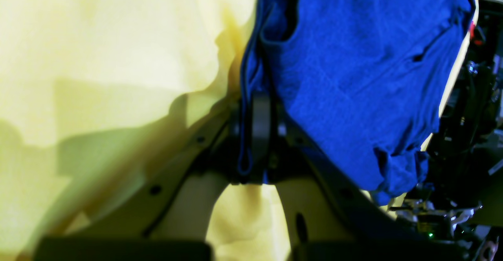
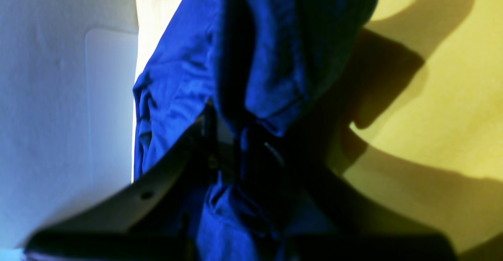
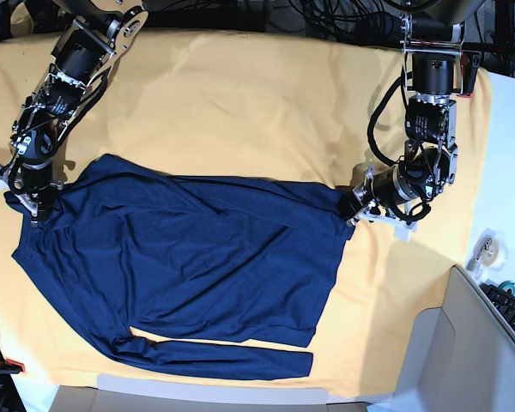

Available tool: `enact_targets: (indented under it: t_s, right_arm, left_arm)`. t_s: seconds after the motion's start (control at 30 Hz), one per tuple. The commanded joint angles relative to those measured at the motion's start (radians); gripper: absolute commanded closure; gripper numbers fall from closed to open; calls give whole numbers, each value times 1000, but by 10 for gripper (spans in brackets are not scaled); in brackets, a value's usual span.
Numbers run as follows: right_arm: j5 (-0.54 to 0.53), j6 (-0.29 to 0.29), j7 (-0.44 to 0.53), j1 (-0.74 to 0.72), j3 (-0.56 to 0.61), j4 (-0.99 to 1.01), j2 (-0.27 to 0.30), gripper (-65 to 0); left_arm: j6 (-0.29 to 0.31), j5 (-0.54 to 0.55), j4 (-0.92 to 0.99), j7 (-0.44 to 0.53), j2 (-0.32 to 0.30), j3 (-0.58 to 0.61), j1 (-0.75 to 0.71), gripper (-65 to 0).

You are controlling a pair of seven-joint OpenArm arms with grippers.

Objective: Fold the T-shirt properly
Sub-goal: 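Lift both grippers and pull the shirt edge toward the robot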

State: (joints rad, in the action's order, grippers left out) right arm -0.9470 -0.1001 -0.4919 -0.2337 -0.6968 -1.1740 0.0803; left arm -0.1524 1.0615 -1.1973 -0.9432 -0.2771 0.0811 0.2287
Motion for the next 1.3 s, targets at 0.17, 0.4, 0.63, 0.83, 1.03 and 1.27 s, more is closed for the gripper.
enact_targets:
  t_s: [0.17, 0.4, 0.63, 0.83, 1.03, 1.27]
  right_arm:
    - [-30, -33, -55, 58, 4, -93, -12, 0]
    - [-30, -33, -55, 121, 4, -165, -10, 0]
    - [-30, -33, -55, 176, 2, -225, -9, 0]
    - [-34, -34, -55, 231, 2, -287, -9, 0]
    - [-34, -33, -55, 287, 2, -303, -9, 0]
    - [-36, -31, -55, 349, -1, -312, -9, 0]
  left_arm:
    - [-8, -22, -5, -20, -30, 1, -1, -6]
    - [-9, -22, -169, -27, -66, -22, -79, -6]
    - [-8, -27, -286, -89, -66, -111, -160, -5]
    - [-6, -22, -293, -119, -95, -131, -199, -5]
    - [-5, -22, -300, -118, -112, -132, -248, -5]
    - [-5, -27, -451, -118, -113, -183, -355, -5]
